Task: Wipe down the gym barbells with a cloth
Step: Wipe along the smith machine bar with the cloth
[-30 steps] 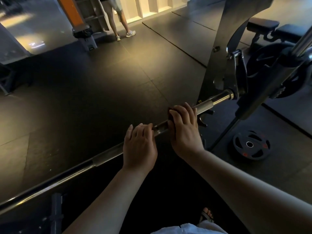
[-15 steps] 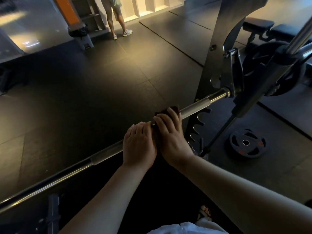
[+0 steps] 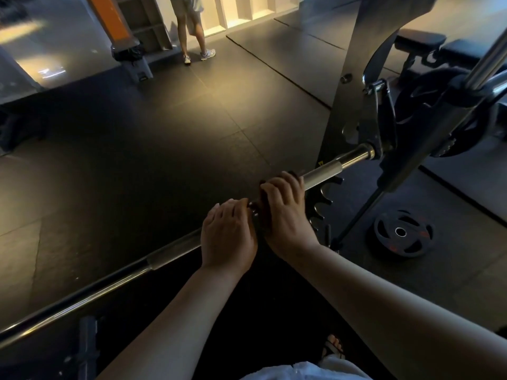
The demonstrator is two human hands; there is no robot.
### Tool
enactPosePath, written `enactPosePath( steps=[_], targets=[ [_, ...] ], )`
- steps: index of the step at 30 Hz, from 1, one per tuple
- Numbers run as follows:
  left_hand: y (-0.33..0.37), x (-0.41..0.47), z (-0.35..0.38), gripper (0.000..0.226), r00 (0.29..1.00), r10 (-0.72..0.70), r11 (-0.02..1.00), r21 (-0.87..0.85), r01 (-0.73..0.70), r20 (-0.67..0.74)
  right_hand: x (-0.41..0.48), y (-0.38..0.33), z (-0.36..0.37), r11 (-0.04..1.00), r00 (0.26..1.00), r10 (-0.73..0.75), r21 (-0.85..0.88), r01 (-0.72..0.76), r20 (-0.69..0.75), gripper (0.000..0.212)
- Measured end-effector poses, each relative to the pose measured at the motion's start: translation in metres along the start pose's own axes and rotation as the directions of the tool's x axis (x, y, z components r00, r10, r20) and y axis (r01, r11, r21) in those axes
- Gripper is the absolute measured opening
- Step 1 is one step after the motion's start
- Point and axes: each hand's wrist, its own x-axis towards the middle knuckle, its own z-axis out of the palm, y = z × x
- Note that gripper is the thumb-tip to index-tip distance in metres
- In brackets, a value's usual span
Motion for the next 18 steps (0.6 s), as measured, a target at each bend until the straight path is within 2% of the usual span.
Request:
enactPosePath(
  steps=[2, 4, 6, 8, 10, 13, 16, 18],
  targets=[
    [0.002, 0.002, 0.000, 0.043, 1.000, -0.006, 1.000, 0.007, 0.006, 0.003, -0.002, 0.013, -0.006, 0.989, 0.986, -0.149, -0.011, 0.150, 0.073, 0.052],
    [0.003, 0.001, 0.001, 0.043, 1.000, -0.002, 1.000, 0.020, 0.002, -0.015, 0.005, 0.038, -0.017, 0.974, 0.975, -0.197, -0.094, 0.206, 0.100, 0.049],
    [0.003, 0.001, 0.002, 0.042, 1.000, 0.001, 1.000, 0.023, -0.001, -0.028, 0.011, 0.055, -0.027, 0.991, 0.997, -0.074, -0.109, 0.074, 0.004, 0.048],
    [0.004, 0.003, 0.003, 0.043, 1.000, 0.000, 1.000, 0.020, 0.000, -0.030, 0.011, 0.052, -0.027, 0.994, 0.989, 0.099, -0.034, -0.103, -0.107, 0.046],
    [0.008, 0.004, 0.003, 0.045, 1.000, 0.002, 1.000, 0.023, -0.001, -0.019, 0.009, 0.037, -0.020, 0.985, 0.980, 0.170, 0.033, -0.168, -0.105, 0.043],
    [0.014, 0.006, 0.004, 0.046, 1.000, 0.028, 0.999, 0.035, -0.027, -0.014, 0.001, 0.032, -0.017, 1.000, 1.000, -0.001, -0.018, 0.001, 0.010, 0.048],
    [0.019, 0.009, 0.006, 0.045, 0.999, 0.038, 0.999, 0.031, -0.036, -0.035, 0.009, 0.060, -0.035, 0.975, 0.980, -0.171, -0.127, 0.183, 0.101, 0.049],
    [0.020, 0.011, 0.008, 0.044, 0.998, 0.037, 0.999, 0.015, -0.036, -0.051, 0.019, 0.082, -0.049, 0.985, 0.993, -0.099, -0.132, 0.107, 0.064, 0.044]
  ],
)
